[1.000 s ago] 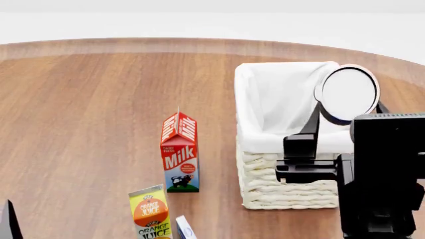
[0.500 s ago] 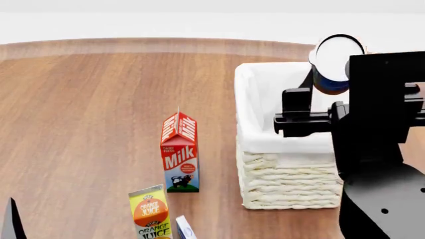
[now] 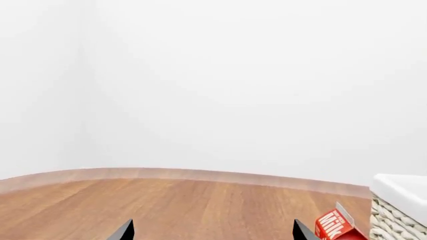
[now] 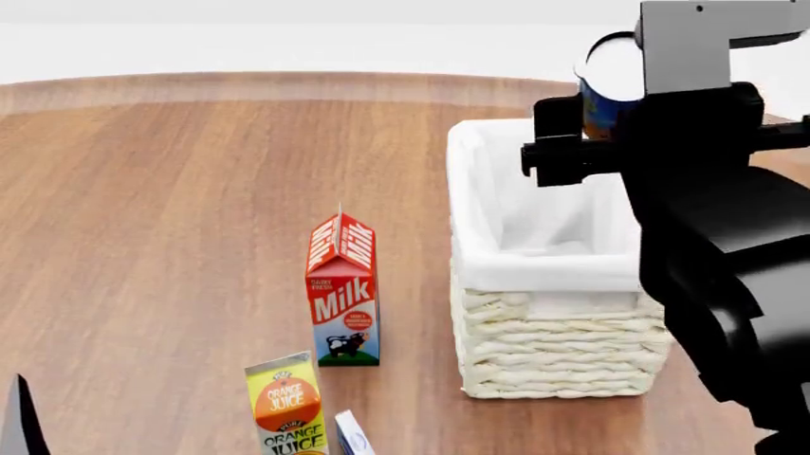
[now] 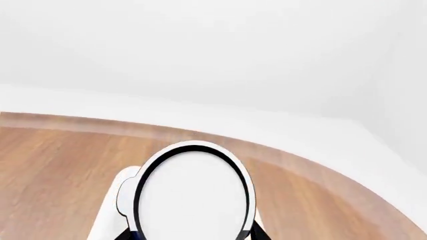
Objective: Pick up the alphabet soup, and put it in the basket.
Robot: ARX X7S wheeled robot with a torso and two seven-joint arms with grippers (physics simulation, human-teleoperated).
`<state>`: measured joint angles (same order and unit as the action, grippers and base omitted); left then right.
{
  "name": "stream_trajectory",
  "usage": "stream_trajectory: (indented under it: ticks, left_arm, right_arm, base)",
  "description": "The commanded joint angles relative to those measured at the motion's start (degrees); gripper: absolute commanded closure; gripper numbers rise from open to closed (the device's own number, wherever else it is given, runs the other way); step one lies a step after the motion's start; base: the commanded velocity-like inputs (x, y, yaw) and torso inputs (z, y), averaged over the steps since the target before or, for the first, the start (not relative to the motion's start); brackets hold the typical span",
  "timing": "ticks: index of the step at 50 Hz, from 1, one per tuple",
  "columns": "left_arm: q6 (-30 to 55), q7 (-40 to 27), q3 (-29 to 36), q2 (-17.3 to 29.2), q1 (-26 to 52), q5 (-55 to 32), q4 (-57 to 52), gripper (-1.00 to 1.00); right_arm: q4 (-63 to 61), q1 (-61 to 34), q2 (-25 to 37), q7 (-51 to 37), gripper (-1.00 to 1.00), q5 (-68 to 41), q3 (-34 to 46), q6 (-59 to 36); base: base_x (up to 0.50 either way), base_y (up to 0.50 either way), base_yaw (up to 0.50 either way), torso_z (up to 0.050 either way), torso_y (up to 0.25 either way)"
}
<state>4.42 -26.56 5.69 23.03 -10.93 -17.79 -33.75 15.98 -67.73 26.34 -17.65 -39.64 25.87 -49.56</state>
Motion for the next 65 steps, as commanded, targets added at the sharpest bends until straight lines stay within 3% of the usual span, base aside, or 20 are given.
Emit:
stream_trajectory:
  ticks: [1,17,65]
  left_arm:
    - [0.35,1.11,-2.28,-1.49,-0.41,-0.10,-0.23,-1.00]
    - [-1.19,0.80,-1.74,-1.53,-1.13,1.34,0.00,-1.00]
    - [-2.23,0.11,-1.65,-0.83,-1.32,1.05,-0.49,-1.00]
  right_arm:
    - [13.39,-8.99,-4.99,6.00,1.00,6.24,1.26,0.84]
    - [18.13,-10.13,-6.04,8.11,1.00,5.98,0.37,3.99]
    - [15.82,-9.87,-6.73,8.25,1.00,3.74,-1.65,5.81]
  base:
    - [0.00,0.00,0.00,0.000,0.000]
    - [0.00,0.00,0.00,0.000,-0.101]
    - [0.00,0.00,0.00,0.003,-0.100]
